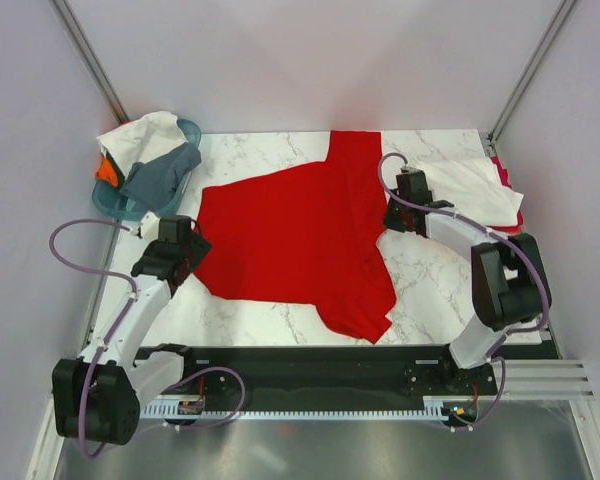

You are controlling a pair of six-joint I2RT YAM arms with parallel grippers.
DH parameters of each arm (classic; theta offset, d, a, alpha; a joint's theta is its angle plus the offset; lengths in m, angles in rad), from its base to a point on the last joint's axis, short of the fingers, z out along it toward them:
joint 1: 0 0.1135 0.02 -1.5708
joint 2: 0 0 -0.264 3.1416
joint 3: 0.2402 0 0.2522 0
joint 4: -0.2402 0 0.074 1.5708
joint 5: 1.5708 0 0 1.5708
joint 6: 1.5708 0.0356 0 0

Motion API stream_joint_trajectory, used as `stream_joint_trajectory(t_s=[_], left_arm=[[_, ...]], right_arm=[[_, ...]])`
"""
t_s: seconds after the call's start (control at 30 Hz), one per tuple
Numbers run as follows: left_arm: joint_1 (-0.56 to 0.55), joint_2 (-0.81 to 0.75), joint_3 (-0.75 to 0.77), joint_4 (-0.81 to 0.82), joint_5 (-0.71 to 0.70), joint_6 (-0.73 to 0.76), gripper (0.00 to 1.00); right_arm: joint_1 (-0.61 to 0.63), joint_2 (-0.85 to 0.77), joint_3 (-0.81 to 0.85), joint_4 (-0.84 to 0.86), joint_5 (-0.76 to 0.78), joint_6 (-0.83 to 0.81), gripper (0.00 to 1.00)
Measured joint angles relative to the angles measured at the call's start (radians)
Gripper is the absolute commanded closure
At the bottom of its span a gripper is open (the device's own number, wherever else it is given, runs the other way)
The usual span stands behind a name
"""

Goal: Fold and stack the t-shirts
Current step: Flatten the tshirt out

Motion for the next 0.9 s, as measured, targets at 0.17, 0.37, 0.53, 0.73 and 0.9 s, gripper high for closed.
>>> stream_joint_trajectory(t_s=[0.17,0.37,0.53,0.73,0.9], left_arm=[[0.002,-0.046,-0.030,-0.018,-0.002,-0.027,0.40],[0.002,-0.064,-0.061,-0.033,-0.031,-0.051,0.44],[0.007,-0.040,-0.062,-0.034,-0.053,-0.082,0.46],[0.019,-0.019,-0.068,-0.034,-0.065,-0.109,0.50],[0.022,0.014,-0.068,-0.034,-0.071,-0.124,0.53]], right_arm=[[0.032,0.137,0.055,-0.011,0.048,-0.005,0.97],[0.049,0.215,0.116,-0.021,0.130,-0.008,1.00],[0.049,0.279,0.200,-0.039,0.230,-0.013,1.00],[0.029,0.345,0.287,-0.057,0.350,-0.015,1.00],[-0.004,0.349,0.295,-0.086,0.412,-0.013,0.94]])
